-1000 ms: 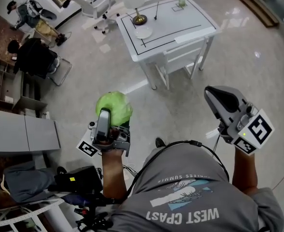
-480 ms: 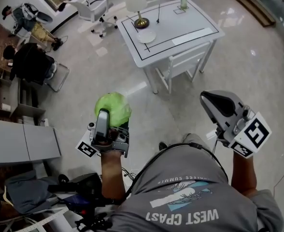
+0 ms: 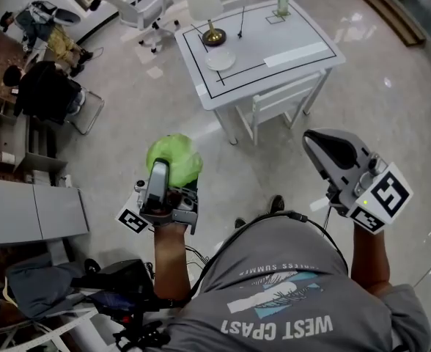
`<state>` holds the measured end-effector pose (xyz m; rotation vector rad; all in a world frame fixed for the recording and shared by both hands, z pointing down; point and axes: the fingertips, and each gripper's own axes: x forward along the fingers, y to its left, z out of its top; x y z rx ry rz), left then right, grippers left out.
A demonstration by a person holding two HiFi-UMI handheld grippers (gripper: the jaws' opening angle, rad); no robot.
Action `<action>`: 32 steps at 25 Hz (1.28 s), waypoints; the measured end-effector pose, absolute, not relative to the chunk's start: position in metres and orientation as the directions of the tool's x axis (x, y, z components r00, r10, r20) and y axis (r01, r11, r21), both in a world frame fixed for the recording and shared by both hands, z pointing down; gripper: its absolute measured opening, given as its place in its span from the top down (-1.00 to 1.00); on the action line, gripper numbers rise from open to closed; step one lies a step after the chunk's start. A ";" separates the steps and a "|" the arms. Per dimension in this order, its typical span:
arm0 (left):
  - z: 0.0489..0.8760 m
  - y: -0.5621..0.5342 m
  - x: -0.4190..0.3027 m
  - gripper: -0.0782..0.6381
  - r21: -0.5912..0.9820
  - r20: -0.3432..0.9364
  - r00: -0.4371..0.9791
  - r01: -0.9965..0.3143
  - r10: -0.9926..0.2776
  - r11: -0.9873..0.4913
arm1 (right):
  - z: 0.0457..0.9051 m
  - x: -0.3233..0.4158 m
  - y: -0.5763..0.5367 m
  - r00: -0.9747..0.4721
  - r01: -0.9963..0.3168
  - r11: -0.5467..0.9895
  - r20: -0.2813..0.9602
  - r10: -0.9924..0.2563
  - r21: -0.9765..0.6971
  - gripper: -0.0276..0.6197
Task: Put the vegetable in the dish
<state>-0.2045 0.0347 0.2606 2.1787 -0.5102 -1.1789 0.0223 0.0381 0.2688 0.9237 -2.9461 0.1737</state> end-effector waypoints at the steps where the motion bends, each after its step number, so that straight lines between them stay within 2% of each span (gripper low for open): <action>1: 0.260 0.029 -0.201 -0.06 0.666 -0.620 0.522 -0.046 -0.586 -0.745 | 0.268 0.025 0.033 -0.825 -0.565 0.821 0.079 -0.559 -0.087 0.89; 15: 0.265 -0.001 -0.150 -0.06 0.676 -0.601 0.513 -0.084 -0.613 -0.732 | 0.280 0.080 -0.013 -0.839 -0.545 0.831 0.083 -0.538 -0.113 0.89; 22: 0.260 -0.037 -0.162 -0.06 0.673 -0.603 0.533 -0.059 -0.594 -0.737 | 0.277 0.071 -0.040 -0.814 -0.581 0.805 0.080 -0.575 -0.122 0.90; 32: 0.259 -0.087 -0.208 -0.06 0.685 -0.584 0.572 -0.035 -0.577 -0.728 | 0.279 0.021 -0.078 -0.787 -0.617 0.775 0.083 -0.611 -0.137 0.89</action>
